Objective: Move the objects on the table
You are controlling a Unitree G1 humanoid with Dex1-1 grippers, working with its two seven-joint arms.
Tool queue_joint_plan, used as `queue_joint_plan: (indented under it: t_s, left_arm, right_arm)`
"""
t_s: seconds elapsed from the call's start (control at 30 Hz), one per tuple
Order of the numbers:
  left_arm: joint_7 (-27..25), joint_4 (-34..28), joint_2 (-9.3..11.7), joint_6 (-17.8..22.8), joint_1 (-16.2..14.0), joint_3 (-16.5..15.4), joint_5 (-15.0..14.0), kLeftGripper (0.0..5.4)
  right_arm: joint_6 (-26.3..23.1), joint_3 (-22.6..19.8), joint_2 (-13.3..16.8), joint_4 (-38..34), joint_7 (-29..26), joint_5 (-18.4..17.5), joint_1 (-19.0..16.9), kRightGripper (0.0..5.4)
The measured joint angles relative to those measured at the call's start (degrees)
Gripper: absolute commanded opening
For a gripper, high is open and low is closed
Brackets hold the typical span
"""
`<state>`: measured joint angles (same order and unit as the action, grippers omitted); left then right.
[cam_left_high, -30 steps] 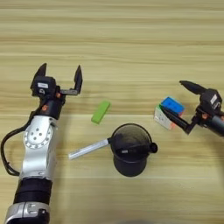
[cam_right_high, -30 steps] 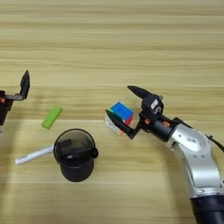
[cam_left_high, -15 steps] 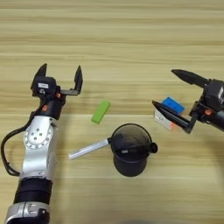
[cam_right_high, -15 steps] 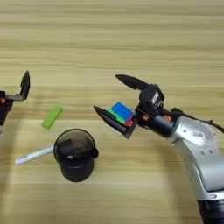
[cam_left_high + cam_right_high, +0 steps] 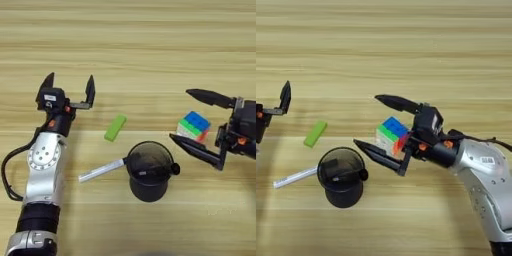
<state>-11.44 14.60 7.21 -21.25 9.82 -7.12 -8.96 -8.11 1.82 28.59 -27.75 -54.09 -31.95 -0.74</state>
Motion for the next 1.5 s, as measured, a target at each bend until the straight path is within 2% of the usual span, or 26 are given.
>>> queue_joint_plan:
  t_s: [0.23,0.37,0.5,0.8,1.07,1.5]
  left_arm:
    - [0.0,0.0,0.0,0.0,0.0,0.2,0.0,5.40]
    - [0.0,0.1,0.0,0.0,0.0,0.3,0.0,5.40]
    - [0.0,0.1,0.0,0.0,0.0,0.4,0.0,5.40]
    - [0.1,0.1,0.0,0.0,0.0,0.5,0.0,5.40]
    - [0.1,0.1,0.0,0.0,0.0,0.5,0.0,5.40]
    - [0.1,0.1,-0.1,-0.1,0.0,0.6,0.0,5.40]
  right_arm:
    - [1.4,1.2,1.1,-1.2,-3.2,-0.1,-1.3,5.38]
    - [3.7,2.7,1.9,-0.9,-4.6,2.2,-1.9,5.38]
    - [6.8,5.0,2.7,1.2,-6.4,6.2,-2.9,5.38]
    - [11.6,7.1,3.0,3.5,-7.7,9.8,-4.1,5.38]
    - [13.8,9.3,3.2,5.6,-7.8,12.3,-4.3,4.42]
    - [15.0,11.2,3.4,7.5,-7.8,13.6,-4.3,2.75]
